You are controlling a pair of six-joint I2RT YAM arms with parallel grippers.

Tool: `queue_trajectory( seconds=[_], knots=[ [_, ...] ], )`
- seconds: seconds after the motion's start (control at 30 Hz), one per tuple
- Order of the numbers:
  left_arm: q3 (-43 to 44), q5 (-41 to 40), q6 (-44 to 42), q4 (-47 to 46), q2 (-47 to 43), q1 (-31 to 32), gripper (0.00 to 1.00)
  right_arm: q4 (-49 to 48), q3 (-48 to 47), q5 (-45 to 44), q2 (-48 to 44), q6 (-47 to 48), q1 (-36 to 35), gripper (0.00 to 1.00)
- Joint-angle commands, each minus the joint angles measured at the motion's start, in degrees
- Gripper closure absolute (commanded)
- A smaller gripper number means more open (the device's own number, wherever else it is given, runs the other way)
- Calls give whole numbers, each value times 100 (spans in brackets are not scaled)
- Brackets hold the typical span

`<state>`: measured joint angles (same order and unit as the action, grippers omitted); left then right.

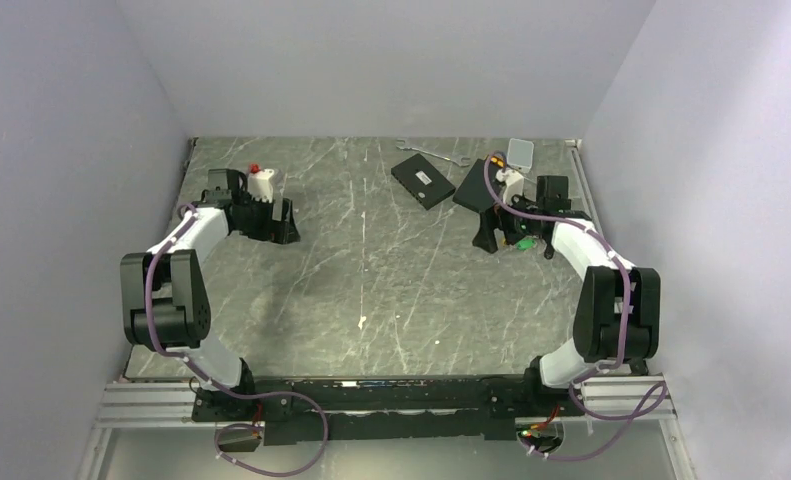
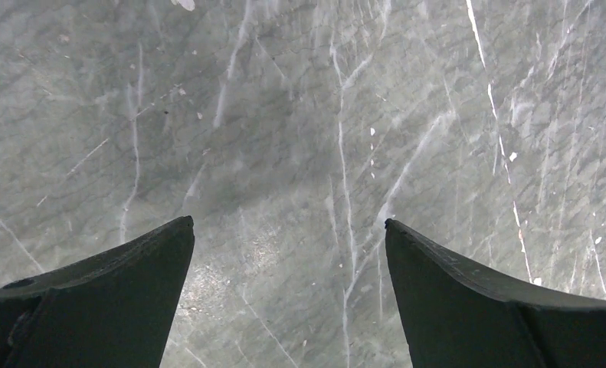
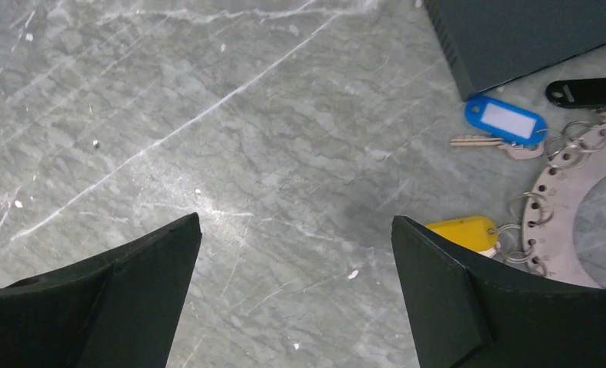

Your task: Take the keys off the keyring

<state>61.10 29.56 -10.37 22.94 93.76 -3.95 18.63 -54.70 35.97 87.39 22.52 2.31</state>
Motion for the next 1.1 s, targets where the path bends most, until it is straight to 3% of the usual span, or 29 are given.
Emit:
queue_trajectory(
  seconds=[0.0, 0.2, 0.57, 1.07],
  knots=[
    [39, -30, -17, -286, -418, -13, 0, 168, -663, 142, 144, -64, 323, 0],
    [112, 177, -17, -176, -423, -10, 0, 1132, -2005, 378, 946, 95, 1279, 1],
    [66, 219, -8, -201, -499, -12, 1, 2306, -4375, -1212, 2729, 723, 1580, 8],
    [76, 418, -87, -133, -472, -16, 1, 2386, -5612, -1634, 4138, 1061, 1606, 26]
  ],
)
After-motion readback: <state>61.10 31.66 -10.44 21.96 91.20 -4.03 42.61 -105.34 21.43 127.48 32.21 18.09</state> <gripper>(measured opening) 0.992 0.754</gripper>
